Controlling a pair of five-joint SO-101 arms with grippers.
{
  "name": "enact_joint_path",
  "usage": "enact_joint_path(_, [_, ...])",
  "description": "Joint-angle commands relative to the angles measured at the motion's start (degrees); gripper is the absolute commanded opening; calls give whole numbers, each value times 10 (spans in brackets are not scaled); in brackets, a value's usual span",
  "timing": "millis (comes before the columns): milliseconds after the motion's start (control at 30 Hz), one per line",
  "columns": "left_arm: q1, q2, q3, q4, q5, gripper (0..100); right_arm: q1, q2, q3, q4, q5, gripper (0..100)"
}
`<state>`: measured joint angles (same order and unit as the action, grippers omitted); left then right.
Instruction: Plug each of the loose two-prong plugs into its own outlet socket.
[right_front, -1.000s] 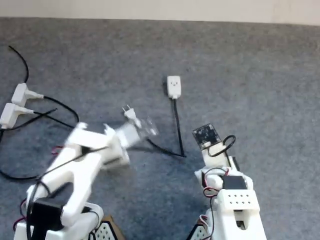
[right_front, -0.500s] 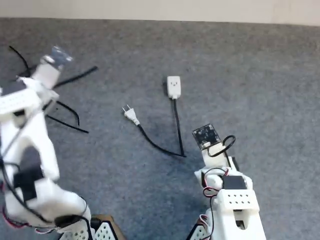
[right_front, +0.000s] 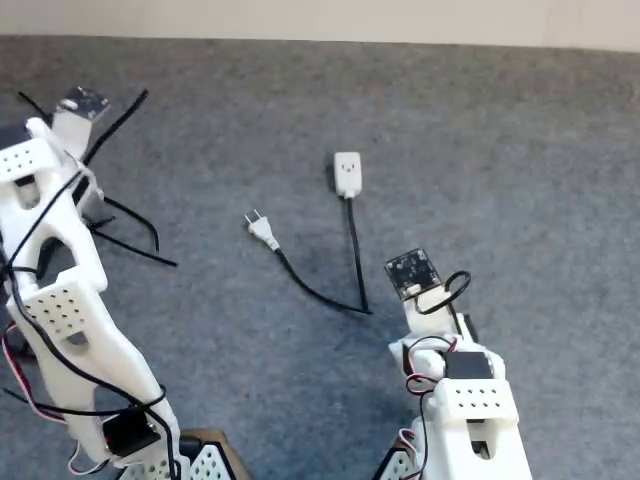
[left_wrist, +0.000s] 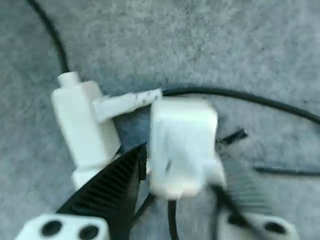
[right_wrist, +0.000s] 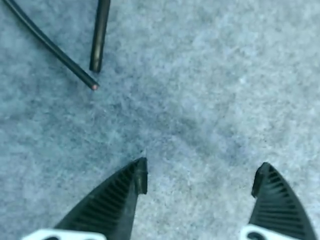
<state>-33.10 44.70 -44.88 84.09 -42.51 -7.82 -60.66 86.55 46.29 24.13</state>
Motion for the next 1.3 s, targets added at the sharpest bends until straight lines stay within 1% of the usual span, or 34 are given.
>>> enact_joint_path(0, [1, -7, -88, 85, 6, 348, -16, -8, -3, -11, 4, 320])
enact_joint_path(100, [10, -7, -151, 142, 6, 351, -16, -8, -3, -11, 4, 320])
enact_joint_path(200, [17, -7, -188, 165, 12, 351, -16, -8, -3, -11, 4, 320])
enact_joint_path(300, [24, -8, -203, 166, 61, 351, -16, -8, -3, -11, 4, 320])
enact_joint_path(433, [62, -8, -211, 168, 113, 351, -16, -8, -3, -11, 4, 320])
enact_joint_path(500, [87, -8, -207, 169, 156, 351, -16, -8, -3, -11, 4, 320])
enact_joint_path(633, [148, -15, -167, 171, 257, 351, -16, -8, -3, -11, -11, 320])
enact_joint_path(800, [245, -93, -53, 171, 322, 351, -16, -8, -7, -11, -27, 320])
enact_joint_path(867, [269, -132, -19, 169, 355, 351, -15, -8, -8, -11, -27, 320])
enact_joint_path(967, [275, -180, 22, 169, 408, 351, -15, -5, -39, -7, -27, 320])
enact_joint_path(1033, [263, -204, 59, 169, 427, 351, -16, -4, -76, 17, -27, 320])
enact_joint_path(1100, [249, -218, 99, 168, 429, 351, -17, -3, -131, 58, -33, 320])
enact_joint_path(1200, [217, -227, 148, 168, 426, 351, -18, 7, -236, 120, -74, 320])
enact_joint_path(1267, [191, -227, 173, 168, 425, 351, -32, 36, -305, 148, -98, 320])
